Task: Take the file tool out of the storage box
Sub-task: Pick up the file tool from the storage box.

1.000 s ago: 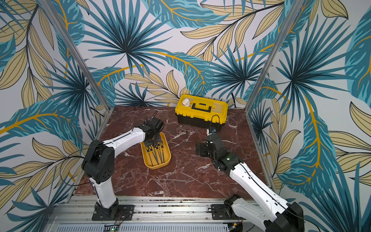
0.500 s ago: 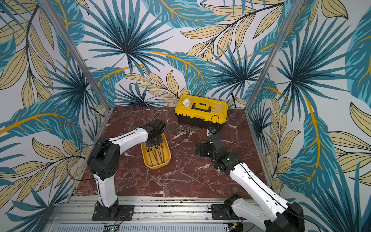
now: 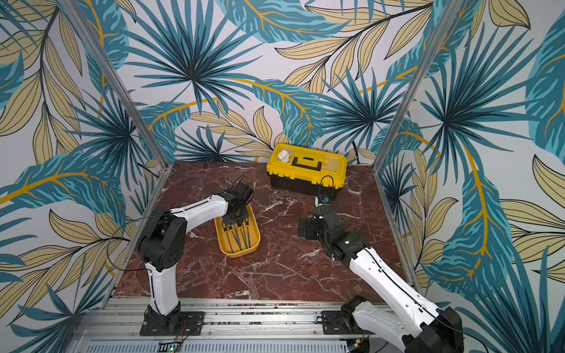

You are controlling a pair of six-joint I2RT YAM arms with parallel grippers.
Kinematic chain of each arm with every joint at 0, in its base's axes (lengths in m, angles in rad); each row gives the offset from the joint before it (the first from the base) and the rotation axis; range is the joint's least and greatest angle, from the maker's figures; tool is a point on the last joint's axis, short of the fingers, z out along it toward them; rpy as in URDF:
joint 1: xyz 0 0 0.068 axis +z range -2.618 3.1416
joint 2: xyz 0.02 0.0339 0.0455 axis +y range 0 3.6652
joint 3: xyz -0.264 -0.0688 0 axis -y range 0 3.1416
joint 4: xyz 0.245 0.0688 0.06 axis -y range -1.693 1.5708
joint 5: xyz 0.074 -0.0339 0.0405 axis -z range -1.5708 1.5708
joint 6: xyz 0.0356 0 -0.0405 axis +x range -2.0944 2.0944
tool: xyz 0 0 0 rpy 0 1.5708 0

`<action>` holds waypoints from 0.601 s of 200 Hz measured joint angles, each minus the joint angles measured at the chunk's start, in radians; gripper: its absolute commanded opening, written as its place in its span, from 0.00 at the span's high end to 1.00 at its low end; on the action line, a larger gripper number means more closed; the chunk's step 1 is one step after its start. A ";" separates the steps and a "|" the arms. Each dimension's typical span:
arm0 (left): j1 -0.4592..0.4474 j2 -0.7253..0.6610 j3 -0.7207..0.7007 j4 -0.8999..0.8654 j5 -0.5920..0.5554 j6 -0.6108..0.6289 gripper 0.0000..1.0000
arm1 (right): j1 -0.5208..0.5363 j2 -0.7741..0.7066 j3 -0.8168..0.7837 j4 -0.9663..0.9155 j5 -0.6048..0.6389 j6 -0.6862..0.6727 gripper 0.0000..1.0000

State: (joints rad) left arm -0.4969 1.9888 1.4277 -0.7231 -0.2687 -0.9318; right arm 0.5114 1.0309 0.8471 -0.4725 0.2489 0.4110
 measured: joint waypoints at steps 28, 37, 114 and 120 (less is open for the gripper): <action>-0.002 0.016 0.006 0.000 -0.004 0.000 0.71 | 0.000 0.000 0.000 -0.006 0.007 -0.003 0.00; -0.002 0.019 0.014 0.001 -0.003 0.000 0.72 | 0.000 0.000 0.000 -0.006 0.009 -0.005 0.00; -0.006 0.045 0.032 0.003 -0.008 0.000 0.80 | 0.000 0.010 0.000 -0.011 0.014 -0.015 0.00; -0.006 0.045 0.032 0.003 -0.008 0.000 0.78 | 0.000 0.010 0.000 -0.011 0.016 -0.015 0.00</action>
State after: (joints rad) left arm -0.5034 2.0342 1.4601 -0.7197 -0.2771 -0.9318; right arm 0.5114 1.0405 0.8471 -0.4835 0.2649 0.3958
